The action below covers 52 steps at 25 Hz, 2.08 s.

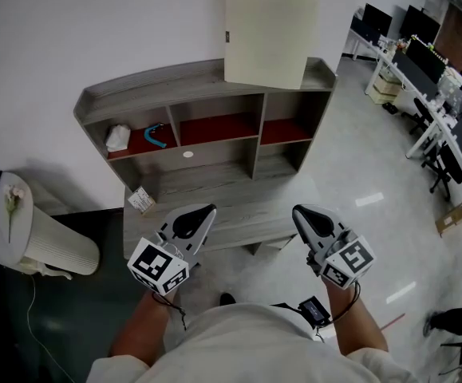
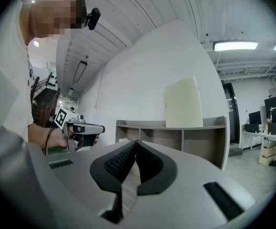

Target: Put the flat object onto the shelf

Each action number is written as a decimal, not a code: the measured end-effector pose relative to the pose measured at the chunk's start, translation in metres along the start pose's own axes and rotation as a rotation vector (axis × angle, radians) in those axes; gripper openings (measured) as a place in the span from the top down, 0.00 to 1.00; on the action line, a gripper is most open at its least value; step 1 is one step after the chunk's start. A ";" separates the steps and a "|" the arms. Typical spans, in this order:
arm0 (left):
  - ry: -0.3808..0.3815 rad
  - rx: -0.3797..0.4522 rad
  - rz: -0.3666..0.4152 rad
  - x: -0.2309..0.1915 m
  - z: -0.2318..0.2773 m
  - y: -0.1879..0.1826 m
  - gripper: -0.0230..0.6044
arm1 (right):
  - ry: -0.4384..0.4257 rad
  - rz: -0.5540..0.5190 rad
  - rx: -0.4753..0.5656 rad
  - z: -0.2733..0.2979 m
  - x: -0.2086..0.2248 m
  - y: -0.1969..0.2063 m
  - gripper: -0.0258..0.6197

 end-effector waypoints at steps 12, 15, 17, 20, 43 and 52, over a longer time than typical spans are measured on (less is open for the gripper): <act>-0.060 -0.023 -0.049 0.091 0.014 0.030 0.94 | -0.059 -0.008 -0.029 -0.091 -0.007 0.015 0.93; -0.068 -0.035 -0.057 0.121 0.013 0.040 0.94 | -0.066 -0.007 -0.032 -0.120 -0.011 0.021 0.93; -0.072 -0.045 -0.049 0.137 0.008 0.047 0.94 | -0.070 -0.003 -0.033 -0.136 -0.013 0.024 0.93; -0.088 -0.053 -0.044 0.156 0.001 0.054 0.94 | -0.082 0.004 -0.030 -0.154 -0.019 0.026 0.93; 0.006 -0.070 -0.054 0.185 -0.143 0.056 0.94 | 0.025 -0.005 -0.004 -0.184 -0.183 0.014 0.93; 0.033 -0.067 -0.060 0.183 -0.203 0.066 0.94 | 0.048 -0.020 -0.020 -0.189 -0.244 0.017 0.93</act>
Point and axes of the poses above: the fingertips, and each gripper's own axes: z forward along the fingers, x to its right, y out of its underside, the point moved 5 cm from there along -z, backward along the fingers, and after that the axes turned 7 degrees about -z, right-handed, at the moved point
